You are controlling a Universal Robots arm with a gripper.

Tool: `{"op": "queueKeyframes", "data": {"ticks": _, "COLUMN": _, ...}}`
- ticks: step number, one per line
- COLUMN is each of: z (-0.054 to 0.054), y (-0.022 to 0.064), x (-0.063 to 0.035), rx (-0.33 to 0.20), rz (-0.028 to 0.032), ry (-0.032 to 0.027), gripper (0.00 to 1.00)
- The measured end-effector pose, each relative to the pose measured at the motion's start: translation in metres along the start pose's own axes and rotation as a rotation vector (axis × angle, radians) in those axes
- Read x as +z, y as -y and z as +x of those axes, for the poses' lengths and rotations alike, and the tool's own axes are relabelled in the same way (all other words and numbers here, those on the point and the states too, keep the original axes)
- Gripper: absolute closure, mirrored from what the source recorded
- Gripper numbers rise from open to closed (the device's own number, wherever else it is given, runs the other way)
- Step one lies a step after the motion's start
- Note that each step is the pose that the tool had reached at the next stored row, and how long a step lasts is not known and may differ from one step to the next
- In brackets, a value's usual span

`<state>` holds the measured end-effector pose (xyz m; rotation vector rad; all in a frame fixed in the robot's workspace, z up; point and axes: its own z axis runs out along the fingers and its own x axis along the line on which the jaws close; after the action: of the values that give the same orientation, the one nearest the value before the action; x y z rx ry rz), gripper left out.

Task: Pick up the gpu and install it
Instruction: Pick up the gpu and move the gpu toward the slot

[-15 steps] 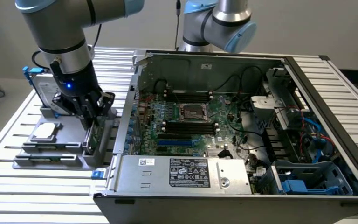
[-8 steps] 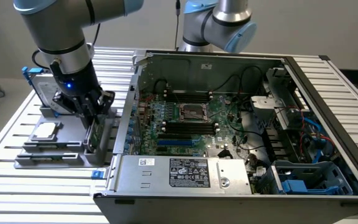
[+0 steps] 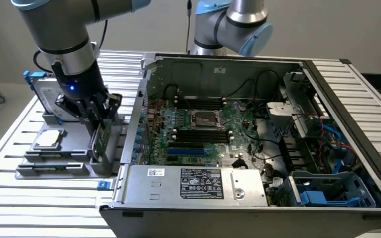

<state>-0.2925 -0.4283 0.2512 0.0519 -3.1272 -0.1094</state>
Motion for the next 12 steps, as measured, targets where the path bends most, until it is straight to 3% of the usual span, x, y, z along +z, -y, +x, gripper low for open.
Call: {"op": "queueKeyframes", "data": {"ticks": 12, "z": 0.000, "y": -0.0013, "x": -0.0187, "rx": 0.000, "rz": -0.0139, "ry": 0.0005, "gripper": 0.73}}
